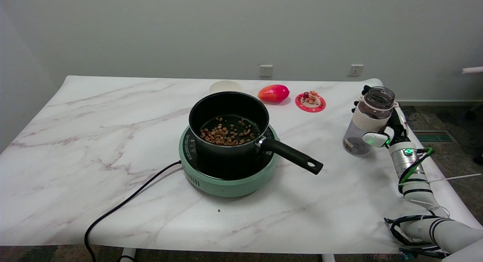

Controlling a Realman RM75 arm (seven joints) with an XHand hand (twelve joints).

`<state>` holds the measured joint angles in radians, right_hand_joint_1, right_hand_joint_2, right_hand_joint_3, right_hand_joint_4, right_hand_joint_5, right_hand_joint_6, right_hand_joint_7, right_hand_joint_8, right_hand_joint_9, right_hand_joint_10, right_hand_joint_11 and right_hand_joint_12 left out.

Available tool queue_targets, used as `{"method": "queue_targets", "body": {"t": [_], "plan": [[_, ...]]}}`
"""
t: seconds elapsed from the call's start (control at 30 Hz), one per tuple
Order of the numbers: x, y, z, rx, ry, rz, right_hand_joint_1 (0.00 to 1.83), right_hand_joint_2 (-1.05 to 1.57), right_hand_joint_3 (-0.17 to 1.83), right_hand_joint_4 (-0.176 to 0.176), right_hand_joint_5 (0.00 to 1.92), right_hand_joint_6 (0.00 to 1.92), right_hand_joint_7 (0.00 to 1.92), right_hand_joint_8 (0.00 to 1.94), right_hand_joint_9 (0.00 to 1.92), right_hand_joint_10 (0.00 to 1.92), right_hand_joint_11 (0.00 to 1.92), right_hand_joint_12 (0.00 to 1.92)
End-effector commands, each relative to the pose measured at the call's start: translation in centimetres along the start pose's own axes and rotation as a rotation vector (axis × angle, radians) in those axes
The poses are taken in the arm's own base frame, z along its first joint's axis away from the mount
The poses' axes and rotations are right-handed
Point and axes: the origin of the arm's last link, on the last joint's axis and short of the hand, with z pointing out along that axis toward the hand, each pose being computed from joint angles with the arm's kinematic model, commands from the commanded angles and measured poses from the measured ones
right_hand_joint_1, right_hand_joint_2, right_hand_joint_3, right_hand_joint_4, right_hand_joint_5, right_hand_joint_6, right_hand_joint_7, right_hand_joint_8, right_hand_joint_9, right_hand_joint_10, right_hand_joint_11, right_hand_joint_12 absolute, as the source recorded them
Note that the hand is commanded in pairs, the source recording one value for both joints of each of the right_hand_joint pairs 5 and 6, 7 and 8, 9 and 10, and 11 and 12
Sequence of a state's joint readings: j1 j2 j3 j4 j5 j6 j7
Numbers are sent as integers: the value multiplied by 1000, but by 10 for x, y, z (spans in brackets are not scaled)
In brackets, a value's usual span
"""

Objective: Place the bottle onto the table.

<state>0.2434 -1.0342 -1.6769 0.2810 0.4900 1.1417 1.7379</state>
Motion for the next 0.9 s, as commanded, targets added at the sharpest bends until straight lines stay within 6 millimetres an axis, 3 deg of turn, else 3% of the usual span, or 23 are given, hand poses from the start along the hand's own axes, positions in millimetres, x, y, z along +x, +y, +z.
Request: {"method": "queue_targets", "body": {"t": [0.03, 0.27, 0.37, 0.43, 0.57, 0.73, 0.9], "plan": [[41, 3, -8, -78, 32, -78, 1160, -879, 1013, 0, 377, 377, 366, 366, 628, 628, 745, 745], [70, -5, -7, -102, 43, -138, 1193, -956, 1014, 0, 353, 353, 366, 366, 621, 621, 749, 749], [84, -12, -6, -92, 53, -165, 1227, -980, 926, 0, 334, 334, 368, 368, 623, 623, 760, 760], [96, -23, -2, -68, 57, -188, 1293, -962, 829, 0, 328, 328, 384, 384, 643, 643, 804, 804], [122, -48, 2, -30, 46, -257, 1326, -819, 935, 0, 333, 333, 443, 443, 710, 710, 886, 886], [171, -57, -19, -83, 138, -363, 1345, -691, 983, 0, 357, 357, 495, 495, 712, 712, 862, 862], [222, -62, -51, -111, 364, -384, 1345, -746, 1117, 0, 291, 291, 462, 462, 657, 657, 813, 813]]}}
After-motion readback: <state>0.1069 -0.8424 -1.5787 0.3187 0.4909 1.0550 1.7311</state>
